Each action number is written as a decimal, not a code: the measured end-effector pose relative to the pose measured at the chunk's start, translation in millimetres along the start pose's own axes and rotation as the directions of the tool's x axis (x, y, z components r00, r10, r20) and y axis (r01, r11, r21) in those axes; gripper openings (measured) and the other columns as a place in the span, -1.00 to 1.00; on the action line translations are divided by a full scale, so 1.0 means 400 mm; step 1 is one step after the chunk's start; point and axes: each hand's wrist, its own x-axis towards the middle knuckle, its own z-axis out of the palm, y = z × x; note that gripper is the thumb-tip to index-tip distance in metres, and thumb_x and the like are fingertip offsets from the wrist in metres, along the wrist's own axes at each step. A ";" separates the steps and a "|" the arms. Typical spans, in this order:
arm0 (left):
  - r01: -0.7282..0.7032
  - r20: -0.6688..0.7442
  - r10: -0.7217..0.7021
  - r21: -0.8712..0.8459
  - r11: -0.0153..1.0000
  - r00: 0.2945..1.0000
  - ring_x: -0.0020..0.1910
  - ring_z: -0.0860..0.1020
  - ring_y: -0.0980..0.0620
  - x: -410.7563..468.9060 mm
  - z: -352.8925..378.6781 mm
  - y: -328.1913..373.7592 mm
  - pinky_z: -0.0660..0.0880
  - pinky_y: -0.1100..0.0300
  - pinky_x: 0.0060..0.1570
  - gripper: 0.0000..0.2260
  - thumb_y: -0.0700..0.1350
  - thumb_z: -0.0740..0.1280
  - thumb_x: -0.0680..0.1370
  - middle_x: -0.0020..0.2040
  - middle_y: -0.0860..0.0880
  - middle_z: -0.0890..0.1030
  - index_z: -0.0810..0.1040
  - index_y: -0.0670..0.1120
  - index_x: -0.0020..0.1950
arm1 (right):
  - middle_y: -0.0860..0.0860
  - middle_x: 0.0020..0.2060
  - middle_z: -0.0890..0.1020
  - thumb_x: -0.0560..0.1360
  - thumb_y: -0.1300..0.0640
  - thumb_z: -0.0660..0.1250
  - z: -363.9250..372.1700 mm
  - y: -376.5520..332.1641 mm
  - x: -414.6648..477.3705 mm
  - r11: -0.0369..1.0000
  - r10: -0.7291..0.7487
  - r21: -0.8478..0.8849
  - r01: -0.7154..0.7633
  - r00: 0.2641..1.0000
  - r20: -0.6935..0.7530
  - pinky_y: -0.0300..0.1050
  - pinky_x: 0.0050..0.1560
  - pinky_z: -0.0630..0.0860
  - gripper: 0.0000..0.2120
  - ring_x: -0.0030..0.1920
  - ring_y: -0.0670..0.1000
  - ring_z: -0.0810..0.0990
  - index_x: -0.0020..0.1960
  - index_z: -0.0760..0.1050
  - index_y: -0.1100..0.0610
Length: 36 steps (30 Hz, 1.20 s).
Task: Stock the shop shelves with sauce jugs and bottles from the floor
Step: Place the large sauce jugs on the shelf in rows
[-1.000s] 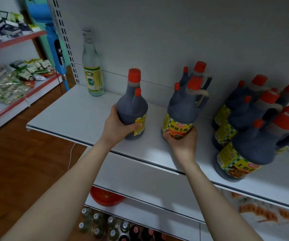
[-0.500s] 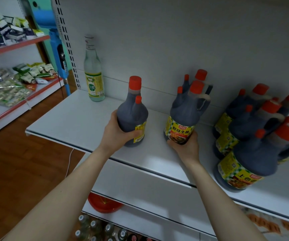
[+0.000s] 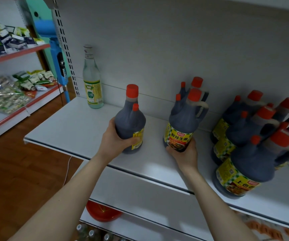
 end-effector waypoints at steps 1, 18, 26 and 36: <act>-0.001 0.001 0.001 0.005 1.000 1.000 0.08 0.48 0.06 0.000 0.000 0.001 0.44 0.28 -0.08 -0.24 -0.16 0.57 0.28 0.13 0.09 0.46 0.24 -0.06 0.38 | -0.01 0.03 0.53 0.25 0.37 0.52 -0.001 0.000 0.002 1.000 -0.005 0.000 0.005 1.000 0.004 -0.58 -0.20 0.42 -0.33 -0.08 -0.14 0.53 0.27 0.32 0.17; 0.020 0.013 -0.020 -0.022 1.000 1.000 0.06 0.49 0.06 -0.004 0.001 0.004 0.45 0.23 -0.05 -0.21 -0.12 0.60 0.23 0.12 0.07 0.49 0.27 -0.06 0.36 | 0.05 0.13 0.53 0.23 0.35 0.54 -0.034 0.017 0.020 1.000 0.005 -0.015 -0.003 0.993 0.121 -0.46 -0.12 0.44 -0.30 0.09 0.01 0.54 0.29 0.31 0.18; 0.038 0.020 -0.038 -0.025 0.999 0.999 0.11 0.50 0.01 -0.004 0.002 0.003 0.48 0.12 0.03 -0.17 -0.08 0.58 0.18 0.13 0.06 0.50 0.26 -0.04 0.36 | 0.03 0.06 0.52 0.26 0.42 0.50 -0.032 0.014 0.014 1.000 -0.014 0.013 0.013 0.993 0.114 -0.55 -0.19 0.42 -0.37 -0.04 -0.17 0.51 0.22 0.32 0.14; 0.036 0.013 -0.036 -0.017 0.999 0.999 0.09 0.49 0.01 -0.004 0.002 0.005 0.47 0.15 -0.01 -0.23 -0.15 0.58 0.26 0.13 0.03 0.49 0.26 -0.06 0.37 | 0.07 0.07 0.55 0.14 0.21 0.47 -0.024 0.001 0.001 1.000 0.002 0.013 -0.003 0.998 0.069 -0.54 -0.19 0.44 -0.30 -0.02 -0.07 0.54 0.25 0.34 0.19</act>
